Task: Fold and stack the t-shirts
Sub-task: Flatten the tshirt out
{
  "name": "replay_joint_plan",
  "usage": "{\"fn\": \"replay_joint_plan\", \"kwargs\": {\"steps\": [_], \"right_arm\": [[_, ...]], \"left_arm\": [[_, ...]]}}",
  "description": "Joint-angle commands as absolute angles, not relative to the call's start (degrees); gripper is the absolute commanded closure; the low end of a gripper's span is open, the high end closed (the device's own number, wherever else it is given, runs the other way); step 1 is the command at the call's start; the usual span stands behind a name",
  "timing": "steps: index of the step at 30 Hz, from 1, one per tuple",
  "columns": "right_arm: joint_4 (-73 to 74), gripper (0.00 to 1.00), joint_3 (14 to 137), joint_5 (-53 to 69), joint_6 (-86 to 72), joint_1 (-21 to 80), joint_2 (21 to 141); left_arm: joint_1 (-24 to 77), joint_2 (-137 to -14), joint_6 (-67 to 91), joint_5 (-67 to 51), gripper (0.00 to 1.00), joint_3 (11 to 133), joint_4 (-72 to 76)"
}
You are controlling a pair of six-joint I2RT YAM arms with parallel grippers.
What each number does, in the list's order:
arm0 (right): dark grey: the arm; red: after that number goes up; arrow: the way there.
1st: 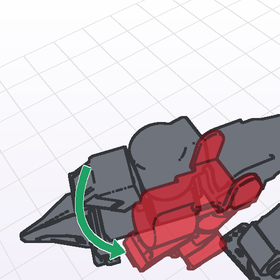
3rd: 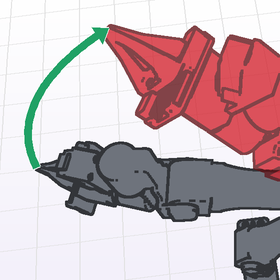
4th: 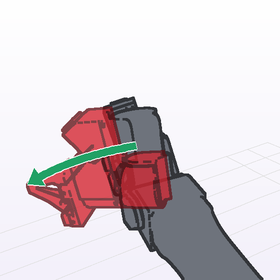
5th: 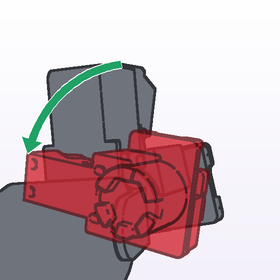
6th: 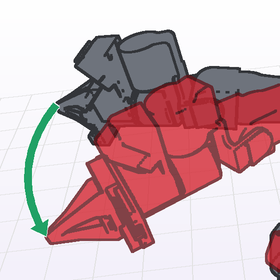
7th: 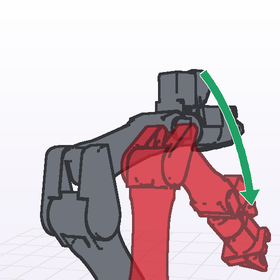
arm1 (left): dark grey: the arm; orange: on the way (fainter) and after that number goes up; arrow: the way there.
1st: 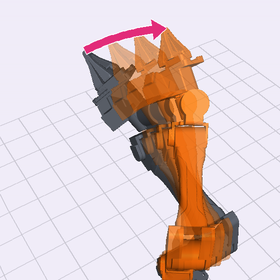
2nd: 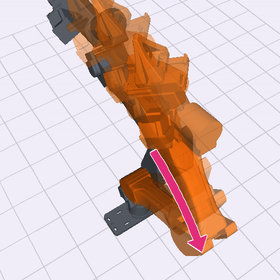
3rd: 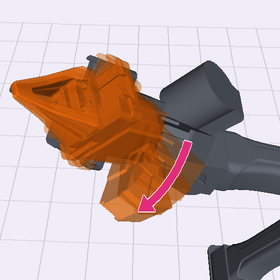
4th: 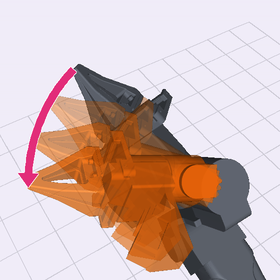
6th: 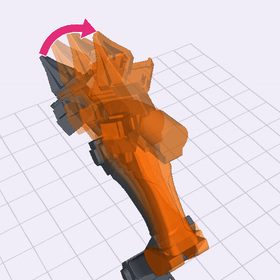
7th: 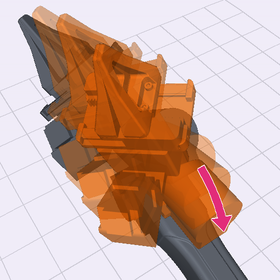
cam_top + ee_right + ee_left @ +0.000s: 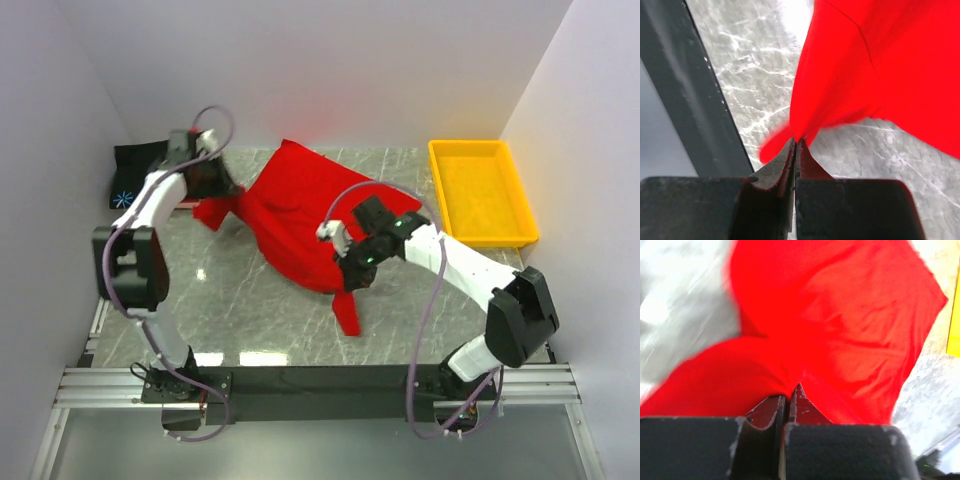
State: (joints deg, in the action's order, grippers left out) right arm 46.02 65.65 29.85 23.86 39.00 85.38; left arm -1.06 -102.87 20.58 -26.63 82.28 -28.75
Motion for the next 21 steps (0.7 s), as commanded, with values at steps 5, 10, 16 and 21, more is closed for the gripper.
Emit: {"fn": "replay_joint_plan", "kwargs": {"steps": [5,10,16,21], "right_arm": [[55.0,1.00,70.4,36.1,27.6,20.2,100.4],[58.7,0.72,74.5,29.1,27.2,17.6,109.2],[60.0,0.65,86.4,35.3,26.9,11.4,106.1],[50.9,0.82,93.0,28.1,18.1,10.8,111.6]], "left_arm": [[13.2,-123.9,13.7,-14.5,0.84,113.7,-36.4],[14.9,-132.2,10.4,-14.2,0.43,123.0,-38.1],[8.4,-112.1,15.4,-31.2,0.41,92.5,-18.9],[10.2,-107.3,19.7,-38.0,0.46,83.4,-16.7]]}}
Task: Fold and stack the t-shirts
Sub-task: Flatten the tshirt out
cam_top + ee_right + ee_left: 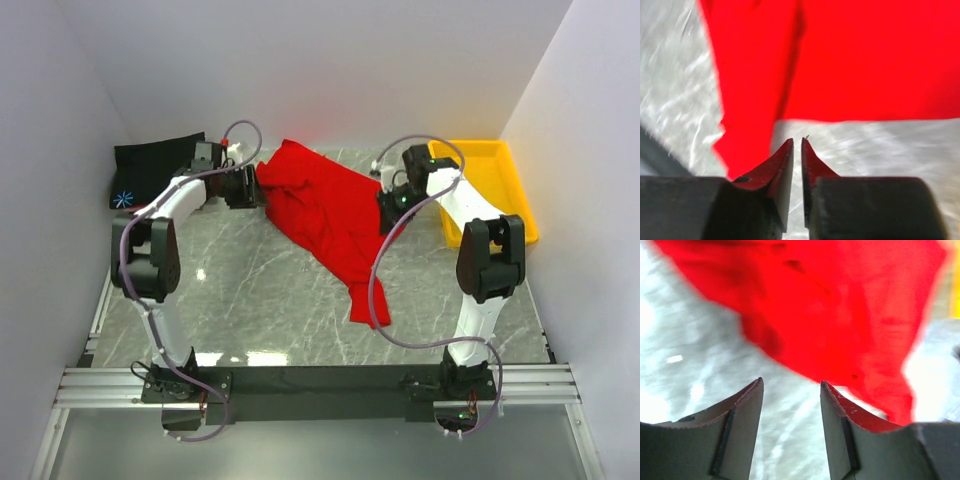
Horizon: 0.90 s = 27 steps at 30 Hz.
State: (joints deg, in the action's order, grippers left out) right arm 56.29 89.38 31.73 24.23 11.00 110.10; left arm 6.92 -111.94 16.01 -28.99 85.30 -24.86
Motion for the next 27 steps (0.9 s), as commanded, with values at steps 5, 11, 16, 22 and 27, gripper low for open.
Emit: {"fn": "replay_joint_plan", "kwargs": {"steps": [5,11,16,22,27], "right_arm": [[45.6,0.81,100.1,21.5,12.8,10.6,121.2],[45.3,0.81,105.5,18.1,8.0,10.8,129.2],[45.2,0.82,106.1,16.5,7.6,11.2,130.0],[53.1,0.84,111.1,15.8,8.5,11.4,133.2],[57.3,0.86,110.3,14.2,9.8,11.4,133.4]], "left_arm": [[13.9,-111.5,24.5,-38.8,0.44,82.7,-13.2],[17.4,-118.8,26.5,-36.2,0.44,90.0,-15.2],[19.5,-120.8,26.5,-36.4,0.41,88.5,-16.4],[22.1,-122.5,27.0,-34.7,0.44,87.4,-17.1],[22.2,-124.5,25.8,-34.1,0.75,90.0,-20.1]]}}
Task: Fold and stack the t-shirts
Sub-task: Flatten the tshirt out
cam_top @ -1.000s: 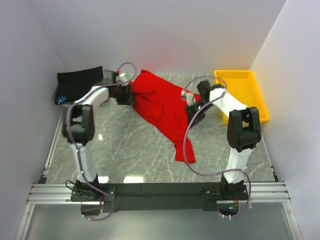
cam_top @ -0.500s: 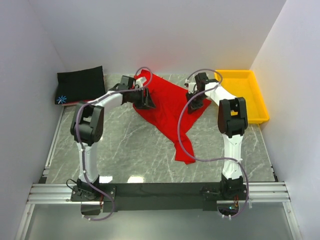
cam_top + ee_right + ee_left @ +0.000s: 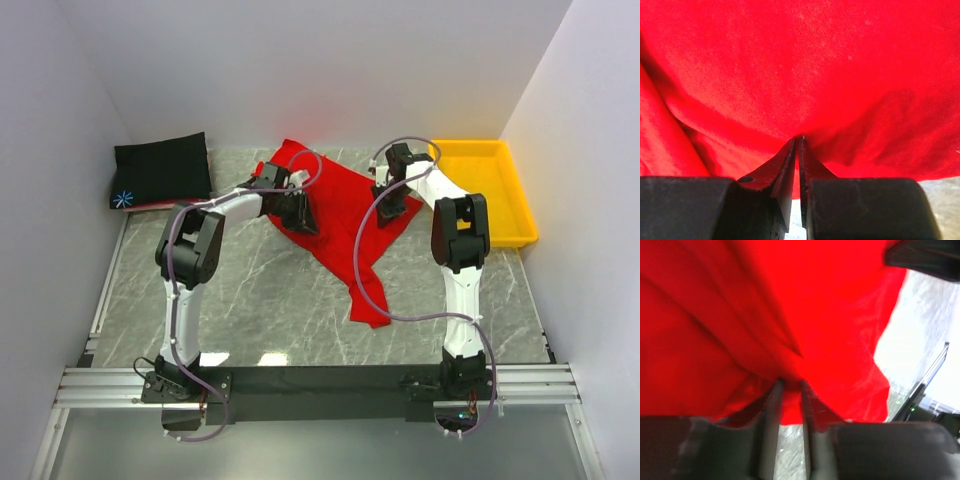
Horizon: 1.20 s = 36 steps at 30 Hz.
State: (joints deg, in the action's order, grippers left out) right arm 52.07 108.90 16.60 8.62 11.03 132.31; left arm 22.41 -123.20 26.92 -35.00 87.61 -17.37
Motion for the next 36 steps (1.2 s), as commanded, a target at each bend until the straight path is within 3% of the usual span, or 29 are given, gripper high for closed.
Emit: {"fn": "replay_joint_plan", "kwargs": {"steps": [1,2,4,14,21,27,29,30,31,34,35,36], "right_arm": [[57.7,0.86,109.5,13.5,9.8,11.4,133.2],[58.5,0.86,109.1,12.8,9.7,11.4,132.9],[59.2,0.87,106.3,11.3,10.4,11.3,131.5],[60.2,0.90,81.9,13.5,11.2,13.5,116.4],[63.5,0.90,67.3,16.3,13.3,20.6,107.1],[68.3,0.91,70.0,12.7,15.6,22.3,106.1],[72.7,0.91,73.5,14.9,20.3,22.3,107.1],[73.7,0.91,75.4,15.5,21.6,22.2,107.1],[74.2,0.89,77.8,16.2,22.6,21.6,107.0],[70.5,0.77,90.5,19.3,22.7,19.3,107.0],[69.2,0.75,93.8,19.0,20.7,19.2,109.0],[68.0,0.73,100.7,18.7,19.9,19.2,110.6]], "left_arm": [[22.0,-124.3,24.8,-33.8,0.81,90.6,-21.3],[21.3,-123.8,23.0,-33.5,0.93,90.4,-22.7],[19.8,-120.5,21.2,-33.6,0.99,87.4,-25.6],[0.5,-96.7,3.3,-28.4,0.99,65.3,-39.2],[-8.2,-97.8,-9.6,-12.4,1.00,58.8,-46.4],[-14.7,-102.7,-13.1,-3.7,0.99,60.6,-47.1],[-15.1,-103.4,-16.1,-8.1,0.99,64.6,-49.4],[-15.2,-102.8,-16.8,-12.3,0.94,65.6,-50.4],[-15.1,-101.4,-18.0,-14.7,0.80,66.7,-50.6],[-14.8,-96.0,-20.6,-22.6,0.59,70.5,-50.1],[-14.7,-94.4,-20.7,-24.6,0.46,71.5,-49.8],[-14.2,-94.0,-20.2,-25.4,0.42,73.5,-49.1]]}}
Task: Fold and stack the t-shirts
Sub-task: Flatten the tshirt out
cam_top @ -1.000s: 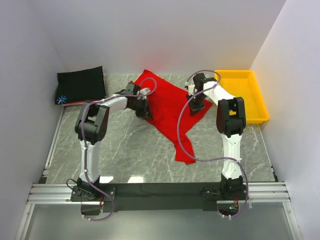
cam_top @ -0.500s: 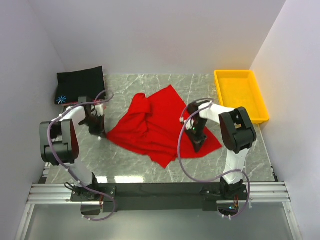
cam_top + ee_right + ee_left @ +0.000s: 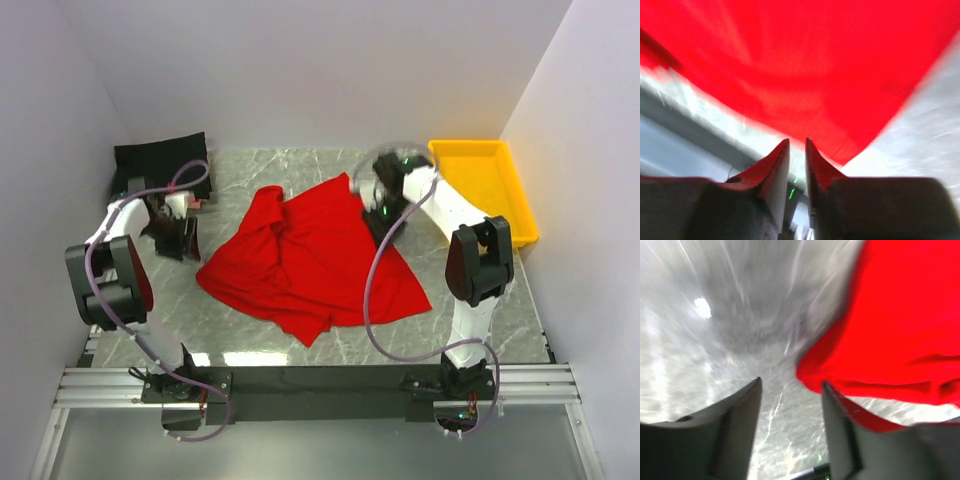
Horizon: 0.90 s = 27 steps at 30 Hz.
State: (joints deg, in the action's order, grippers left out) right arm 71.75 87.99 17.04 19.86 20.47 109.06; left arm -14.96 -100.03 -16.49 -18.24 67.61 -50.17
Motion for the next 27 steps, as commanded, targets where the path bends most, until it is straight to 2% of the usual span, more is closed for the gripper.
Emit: {"fn": "replay_joint_plan", "kwargs": {"steps": [1,5,10,14,17,20,27], "right_arm": [[65.4,0.70,104.1,18.7,19.0,19.2,112.3],[61.0,0.67,120.2,18.5,12.9,19.3,125.3],[54.9,0.67,128.4,15.6,6.0,20.2,135.2],[45.6,0.68,124.1,9.8,1.5,21.1,135.1],[40.5,0.72,121.6,10.5,0.5,21.1,135.6],[47.2,0.78,129.2,11.0,0.1,21.4,141.9],[59.0,0.89,122.0,6.6,1.7,20.3,143.7]], "left_arm": [[-12.6,-93.9,-18.2,-26.3,0.39,74.6,-47.2],[-7.3,-97.5,-10.2,-25.3,0.35,79.9,-40.4],[-2.6,-103.6,-1.9,-22.9,0.38,82.8,-35.9],[-0.9,-106.1,-0.6,-21.8,0.38,81.9,-35.2],[-0.8,-106.0,-0.4,-21.7,0.39,80.7,-34.7],[-0.8,-106.2,-0.4,-20.9,0.39,80.2,-35.3],[-1.0,-107.1,-1.0,-19.2,0.39,81.6,-38.5]]}}
